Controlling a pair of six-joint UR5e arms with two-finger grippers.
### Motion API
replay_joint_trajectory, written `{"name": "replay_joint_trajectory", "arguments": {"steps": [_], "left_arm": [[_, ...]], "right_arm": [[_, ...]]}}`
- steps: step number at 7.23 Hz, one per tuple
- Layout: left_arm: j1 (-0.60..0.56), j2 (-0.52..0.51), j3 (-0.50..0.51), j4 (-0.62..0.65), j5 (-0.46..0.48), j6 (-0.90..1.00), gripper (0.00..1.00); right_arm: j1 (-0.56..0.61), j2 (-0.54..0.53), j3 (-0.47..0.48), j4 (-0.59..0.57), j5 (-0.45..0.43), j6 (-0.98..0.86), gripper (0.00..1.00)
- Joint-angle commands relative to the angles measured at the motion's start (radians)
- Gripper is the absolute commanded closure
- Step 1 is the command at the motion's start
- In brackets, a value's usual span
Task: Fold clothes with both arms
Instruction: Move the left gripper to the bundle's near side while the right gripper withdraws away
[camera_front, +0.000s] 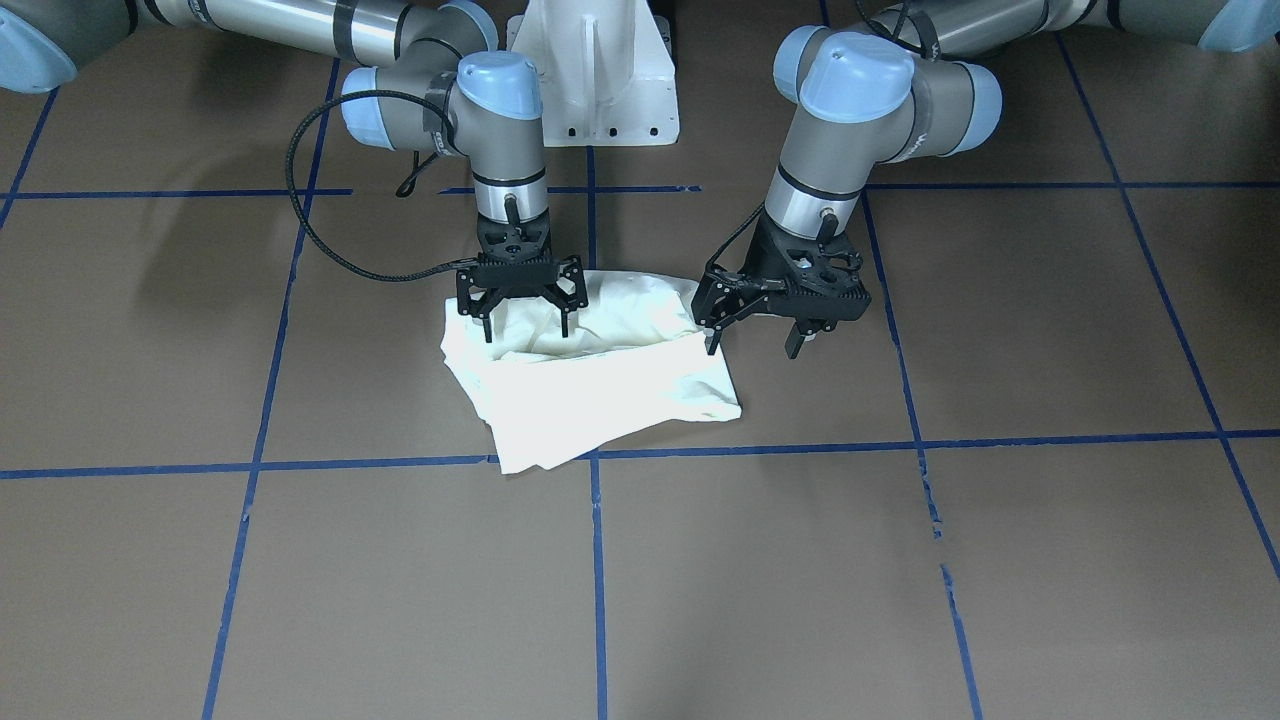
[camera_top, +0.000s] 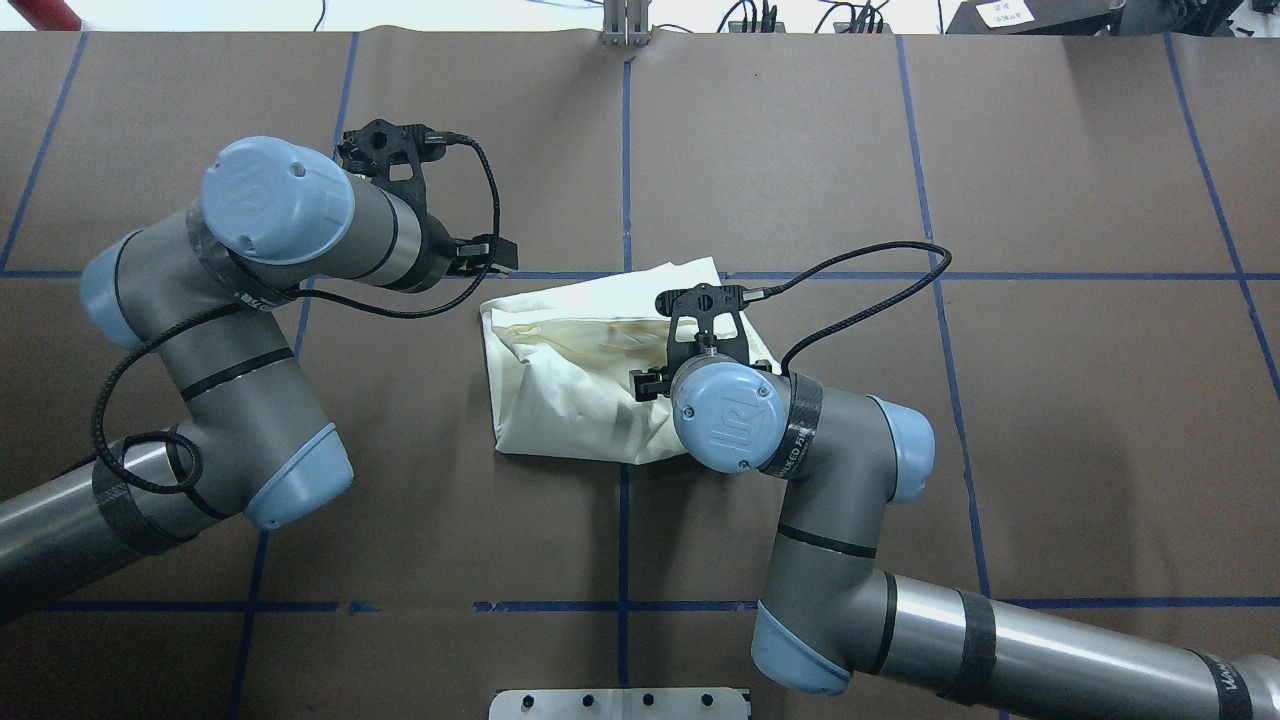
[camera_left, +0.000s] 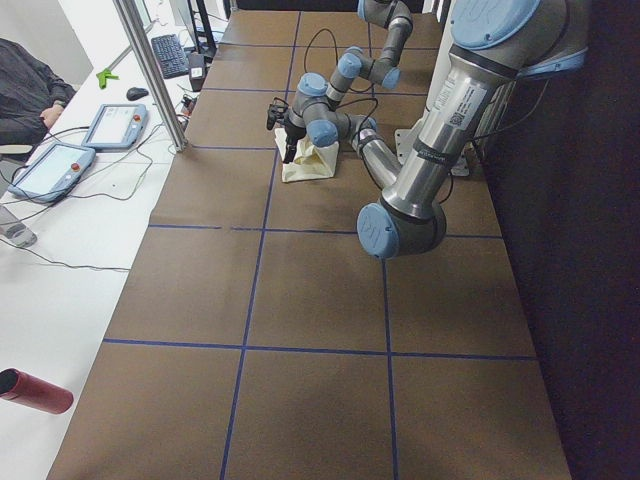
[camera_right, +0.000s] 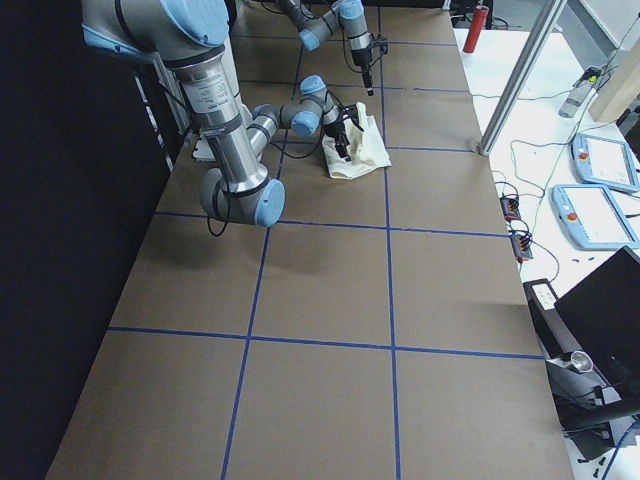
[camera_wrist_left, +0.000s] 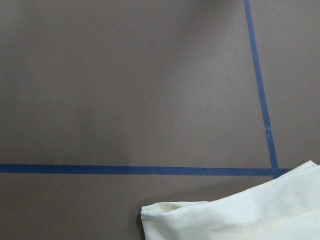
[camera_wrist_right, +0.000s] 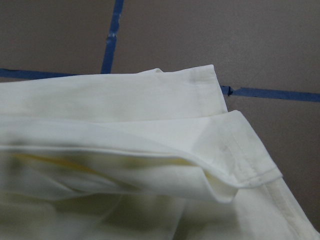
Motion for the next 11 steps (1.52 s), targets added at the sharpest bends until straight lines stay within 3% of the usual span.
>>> {"name": "replay_joint_trajectory", "arguments": {"steps": [1, 5, 9, 11], "left_arm": [[-0.001, 0.001, 0.0, 0.0, 0.0, 0.0, 0.0], [-0.003, 0.001, -0.008, 0.0, 0.0, 0.0, 0.0], [-0.001, 0.002, -0.015, 0.001, 0.0, -0.003, 0.0], [0.0, 0.001, -0.015, 0.0, -0.002, -0.005, 0.0]], "right_arm": [[0.0, 0.008, -0.028, 0.0, -0.005, -0.018, 0.0], [0.104, 0.109, -0.164, 0.008, -0.005, -0.029, 0.0], [0.25, 0.257, -0.4, 0.016, 0.007, -0.015, 0.0], [0.343, 0.26, -0.404, 0.058, 0.137, 0.021, 0.0]]}}
